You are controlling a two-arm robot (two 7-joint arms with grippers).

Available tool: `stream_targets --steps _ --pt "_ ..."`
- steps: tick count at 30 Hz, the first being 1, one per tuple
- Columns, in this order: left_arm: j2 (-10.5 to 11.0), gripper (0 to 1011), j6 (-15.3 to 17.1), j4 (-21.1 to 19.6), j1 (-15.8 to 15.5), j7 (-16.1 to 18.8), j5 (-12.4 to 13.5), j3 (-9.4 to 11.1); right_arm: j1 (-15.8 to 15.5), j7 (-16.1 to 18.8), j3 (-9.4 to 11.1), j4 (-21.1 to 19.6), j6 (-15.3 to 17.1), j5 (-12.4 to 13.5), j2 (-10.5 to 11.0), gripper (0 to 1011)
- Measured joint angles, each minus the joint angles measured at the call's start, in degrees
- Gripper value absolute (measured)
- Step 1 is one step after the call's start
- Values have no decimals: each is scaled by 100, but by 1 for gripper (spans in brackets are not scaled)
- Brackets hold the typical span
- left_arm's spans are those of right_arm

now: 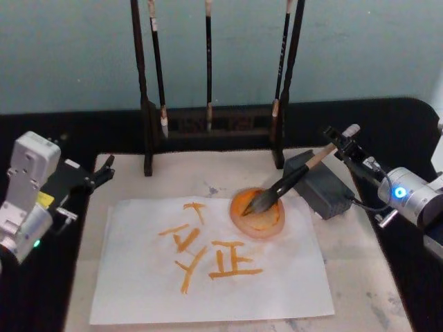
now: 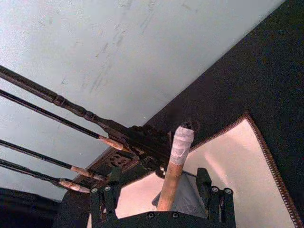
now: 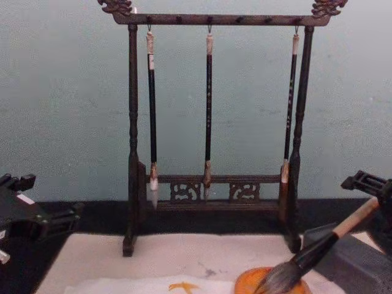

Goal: Pick up the brush from the inkstone, write on the paper, then place the brush back to its original position.

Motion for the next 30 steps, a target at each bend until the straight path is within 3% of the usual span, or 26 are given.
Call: stream_targets --steps 12,23,30 --pt "0 1010 0 0 0 0 0 0 40 -86 -166 40 -113 84 67 1000" --pt "0 1010 0 0 0 0 0 0 40 -79 -143 38 -109 82 57 997" --pt "0 1010 0 0 0 0 0 0 39 -74 -134 36 -106 81 53 846"
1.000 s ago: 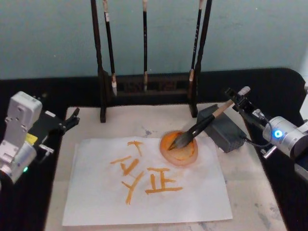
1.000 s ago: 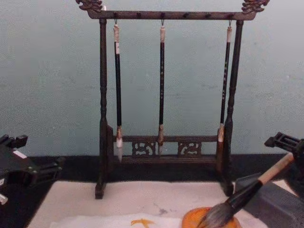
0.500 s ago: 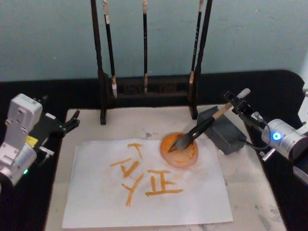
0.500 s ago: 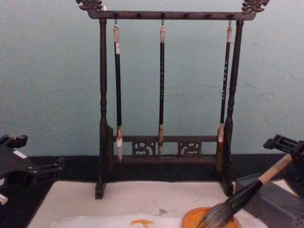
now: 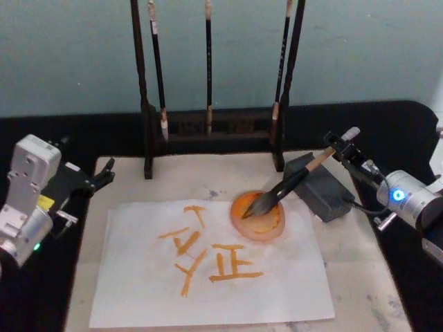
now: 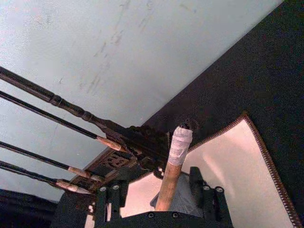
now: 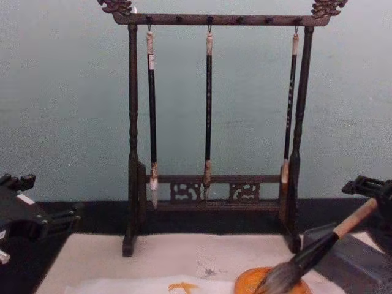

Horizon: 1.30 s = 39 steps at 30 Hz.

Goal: Pick up the brush from the inkstone, write on the paper, then place the brush back to its original position.

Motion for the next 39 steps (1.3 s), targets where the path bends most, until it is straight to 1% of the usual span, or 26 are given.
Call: stream_targets --steps 1,2,3,4,5,7,9,10,12,13,15,16,20,22,39 --pt "0 1010 0 0 1 0 0 0 0 1 0 0 0 0 -1 836" --pt "0 1010 0 0 0 0 0 0 -1 2 1 -1 1 -1 -2 790" --pt "0 1010 0 0 1 0 0 0 -1 3 2 -1 1 -2 -2 790" --pt "0 1009 0 0 0 0 0 0 -2 3 2 -1 2 -2 -2 733" --pt "0 1010 0 0 1 0 0 0 -3 4 3 -1 2 -3 -3 716" --pt "0 1010 0 0 0 0 0 0 -3 5 4 -1 3 -4 -4 645" --pt "0 1010 0 0 0 0 0 0 -4 5 5 -1 4 -5 -4 597" --pt "0 1010 0 0 1 0 0 0 -4 5 5 -1 5 -6 -4 536" --pt "0 1009 0 0 1 0 0 0 -6 5 7 -1 6 -7 -4 498" --pt "0 1010 0 0 1 0 0 0 -6 5 7 -1 6 -7 -4 442" --pt "0 1010 0 0 0 0 0 0 -6 5 8 -1 7 -7 -5 392" --pt "0 1010 0 0 0 0 0 0 -7 5 8 -1 7 -8 -4 330" --pt "0 1010 0 0 1 0 0 0 -7 5 10 -1 7 -8 -4 211" --pt "0 1010 0 0 1 0 0 0 -7 6 10 -2 7 -7 -5 174" --pt "0 1010 0 0 0 0 0 0 -7 4 10 -1 7 -7 -4 168"
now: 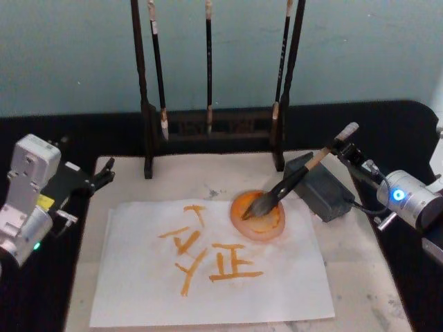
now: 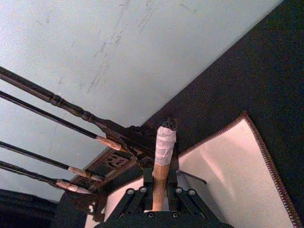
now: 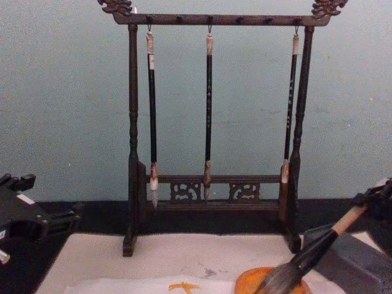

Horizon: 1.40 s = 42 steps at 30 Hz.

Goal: Pick up the brush from the inkstone, write on the paper, then place the brush back to its original position.

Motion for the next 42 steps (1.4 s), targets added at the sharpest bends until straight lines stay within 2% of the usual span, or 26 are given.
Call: stream_targets --steps 14,20,24,27,32,33,36,37,39,40,42 --pt "0 1010 0 0 0 0 0 0 151 339 -275 -118 -284 -10 146 168" --pt "0 1010 0 0 0 0 0 0 247 556 -535 -352 -513 -249 271 168" --pt "0 1010 0 0 0 0 0 0 331 726 -819 -558 -779 -628 428 168" --pt "0 1010 0 0 0 0 0 0 373 814 -959 -654 -933 -831 512 168" --pt "0 1010 0 0 0 0 0 0 415 1017 -1242 -935 -1265 -1401 691 168" --pt "0 1010 0 0 0 0 0 0 419 1079 -1306 -1012 -1371 -1602 728 168" --pt "0 1010 0 0 0 0 0 0 420 1163 -1411 -1140 -1549 -1907 783 168" --pt "0 1010 0 0 0 0 0 0 397 1201 -1471 -1255 -1678 -2123 828 168" --pt "0 1010 0 0 0 0 0 0 295 1192 -1520 -1501 -1802 -2335 908 168" --pt "0 1010 0 0 0 0 0 0 165 1159 -1578 -1779 -1945 -2596 992 168" --pt "0 1010 0 0 0 0 0 0 69 1135 -1643 -1994 -2083 -2845 1065 168"
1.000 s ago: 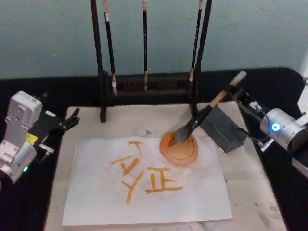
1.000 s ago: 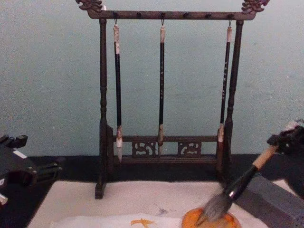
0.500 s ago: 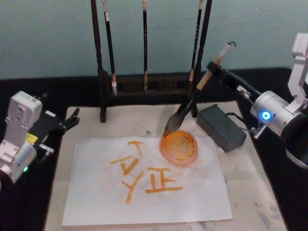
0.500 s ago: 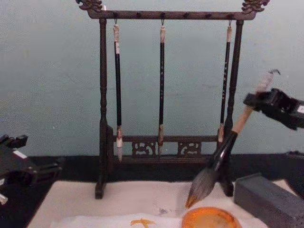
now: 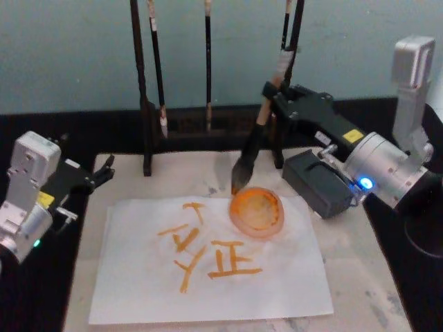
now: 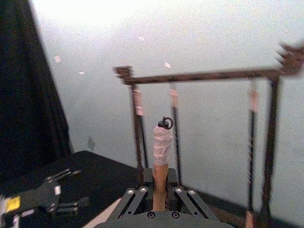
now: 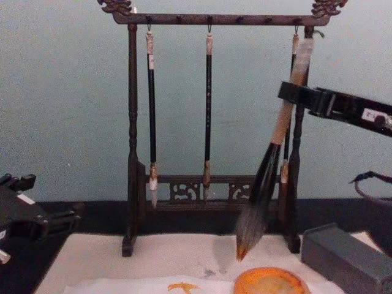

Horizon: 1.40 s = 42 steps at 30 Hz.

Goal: Pick up the brush from the inkstone, write on the paper, then place the brush back to its original position.

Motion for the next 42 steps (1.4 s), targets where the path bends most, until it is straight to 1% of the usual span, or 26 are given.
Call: stream_targets --steps 1,3,4,6,7,8,9,11,13,14,17,18,19,20,22,27,39,42 --pt "0 1010 0 0 0 0 0 0 -49 -3 -55 -126 -129 -235 40 168" --pt "0 1010 0 0 0 0 0 0 -82 4 -113 -215 -254 -453 70 168" --pt "0 1009 0 0 0 0 0 0 -100 28 -173 -263 -382 -661 85 168" --pt "0 1010 0 0 0 0 0 0 -108 57 -228 -283 -479 -834 88 168" --pt "0 1010 0 0 0 0 0 0 -113 79 -269 -283 -562 -971 85 168" --pt "0 1010 0 0 0 0 0 0 -113 79 -269 -283 -562 -971 85 168" --pt "0 1010 0 0 0 0 0 0 -114 110 -305 -268 -642 -1092 67 168" --pt "0 1010 0 0 0 0 0 0 -114 178 -346 -209 -752 -1233 36 168" --pt "0 1010 0 0 0 0 0 0 -109 236 -374 -157 -834 -1312 13 168" --pt "0 1010 0 0 0 0 0 0 -98 297 -403 -105 -912 -1392 -9 168" --pt "0 1010 0 0 0 0 0 0 -59 456 -449 4 -1054 -1497 -51 168" --pt "0 1010 0 0 0 0 0 0 -59 456 -449 4 -1054 -1497 -51 168" --pt "0 1010 0 0 0 0 0 0 -27 584 -476 85 -1129 -1533 -92 168" --pt "0 1010 0 0 0 0 0 0 -27 584 -476 85 -1129 -1533 -92 168" --pt "0 1010 0 0 0 0 0 0 2 703 -497 157 -1193 -1561 -136 168" --pt "0 1010 0 0 0 0 0 0 66 899 -543 359 -1279 -1616 -286 168" --pt "0 1010 0 0 0 0 0 0 140 1122 -606 772 -1375 -1747 -681 168" --pt "0 1010 0 0 0 0 0 0 140 1136 -606 836 -1401 -1790 -737 168"
